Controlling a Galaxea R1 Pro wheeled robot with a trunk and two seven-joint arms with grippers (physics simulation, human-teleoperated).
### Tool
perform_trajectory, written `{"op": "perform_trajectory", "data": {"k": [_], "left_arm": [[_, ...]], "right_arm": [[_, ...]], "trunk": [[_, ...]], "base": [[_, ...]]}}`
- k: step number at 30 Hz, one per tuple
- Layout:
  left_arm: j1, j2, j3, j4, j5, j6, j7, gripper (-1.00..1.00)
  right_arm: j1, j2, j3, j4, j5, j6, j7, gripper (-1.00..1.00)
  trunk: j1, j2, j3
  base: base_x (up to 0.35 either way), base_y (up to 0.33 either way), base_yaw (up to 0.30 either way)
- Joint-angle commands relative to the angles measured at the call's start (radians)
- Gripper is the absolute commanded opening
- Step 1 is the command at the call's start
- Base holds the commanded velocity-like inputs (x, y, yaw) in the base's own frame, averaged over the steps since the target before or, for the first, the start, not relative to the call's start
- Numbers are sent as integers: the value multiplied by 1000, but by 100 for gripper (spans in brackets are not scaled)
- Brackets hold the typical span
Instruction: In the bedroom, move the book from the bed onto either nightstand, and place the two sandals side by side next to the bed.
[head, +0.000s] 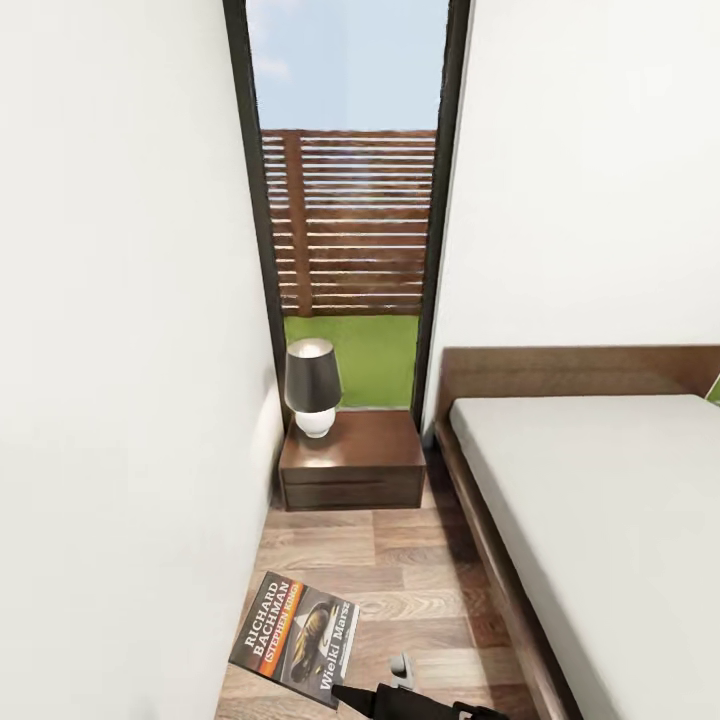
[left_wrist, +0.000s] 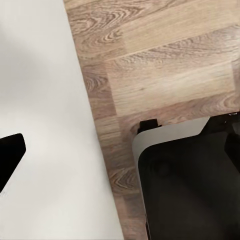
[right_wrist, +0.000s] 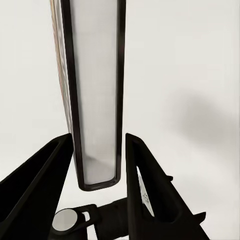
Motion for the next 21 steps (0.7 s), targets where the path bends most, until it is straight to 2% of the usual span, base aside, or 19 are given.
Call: {"op": "perform_trajectory", "data": {"k": [1,21], "left_arm": [[-1,0,-8,1,4,-3,4,100],[-1,0,-10,1,2,-3,4,100]], "right_arm": [[-1,0,-3,0,-7,10,3,-100],[-1,0,-3,0,-7,10,3,-100]], "trunk": [[1,-2,-2],[1,-2,-2]], "base": [[337,3,0],[338,1,0]]}}
